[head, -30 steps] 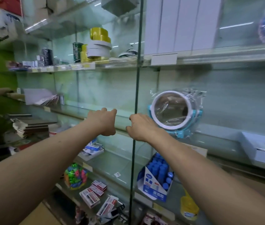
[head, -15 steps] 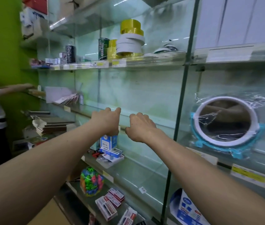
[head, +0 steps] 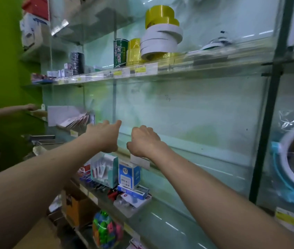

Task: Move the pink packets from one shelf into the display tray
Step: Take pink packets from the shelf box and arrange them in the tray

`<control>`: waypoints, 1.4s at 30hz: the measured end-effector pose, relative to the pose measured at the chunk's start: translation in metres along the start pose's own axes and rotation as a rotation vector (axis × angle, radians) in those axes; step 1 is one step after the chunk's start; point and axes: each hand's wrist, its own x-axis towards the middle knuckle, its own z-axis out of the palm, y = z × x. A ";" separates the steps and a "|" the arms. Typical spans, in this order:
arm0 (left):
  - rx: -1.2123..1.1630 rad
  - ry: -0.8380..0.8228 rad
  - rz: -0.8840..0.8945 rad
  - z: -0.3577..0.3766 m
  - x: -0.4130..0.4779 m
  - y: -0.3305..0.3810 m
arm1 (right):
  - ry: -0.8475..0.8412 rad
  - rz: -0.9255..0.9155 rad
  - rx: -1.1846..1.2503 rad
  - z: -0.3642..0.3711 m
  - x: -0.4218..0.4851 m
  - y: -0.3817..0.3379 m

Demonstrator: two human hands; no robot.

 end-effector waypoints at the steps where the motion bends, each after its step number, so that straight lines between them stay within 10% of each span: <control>1: -0.001 -0.007 -0.002 0.004 0.007 -0.004 | -0.008 -0.002 0.004 0.003 0.009 -0.002; 42: -0.197 0.008 0.322 0.169 0.267 -0.198 | -0.009 0.345 -0.136 0.134 0.277 -0.138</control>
